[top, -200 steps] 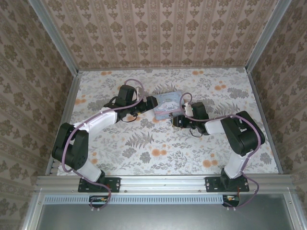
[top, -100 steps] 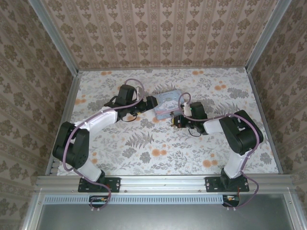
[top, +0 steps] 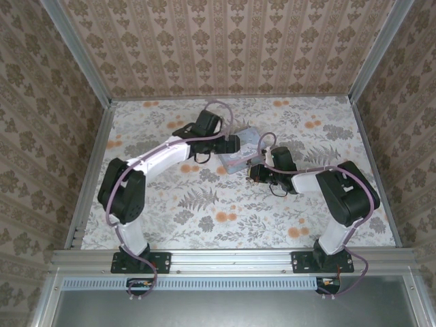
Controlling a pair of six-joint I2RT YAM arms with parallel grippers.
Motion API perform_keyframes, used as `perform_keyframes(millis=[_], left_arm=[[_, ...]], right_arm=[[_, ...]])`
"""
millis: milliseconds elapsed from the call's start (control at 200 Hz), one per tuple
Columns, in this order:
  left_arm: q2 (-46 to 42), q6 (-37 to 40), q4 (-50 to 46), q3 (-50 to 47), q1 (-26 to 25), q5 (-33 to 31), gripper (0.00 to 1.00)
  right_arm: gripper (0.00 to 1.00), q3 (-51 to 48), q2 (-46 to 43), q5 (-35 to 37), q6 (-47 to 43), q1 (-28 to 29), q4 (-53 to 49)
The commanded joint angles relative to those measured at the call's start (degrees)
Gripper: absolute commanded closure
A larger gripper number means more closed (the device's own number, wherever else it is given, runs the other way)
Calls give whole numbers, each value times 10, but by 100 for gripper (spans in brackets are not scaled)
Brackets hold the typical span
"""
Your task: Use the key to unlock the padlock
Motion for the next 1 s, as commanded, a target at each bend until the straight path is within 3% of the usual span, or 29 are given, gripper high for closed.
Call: perform_keyframes(millis=[0,355,995], left_arm=[[29,42,-75,33,-21,-81,0],[77,66,-119,60,-69,-177,0],[101,66,-96,19,-86,-161,5]], right_arm=[[100,-13,-9,33,32,0,-36],[100,-23,-10,31,80,-5,-17],[100,-32,36,-75,157,-71,148]])
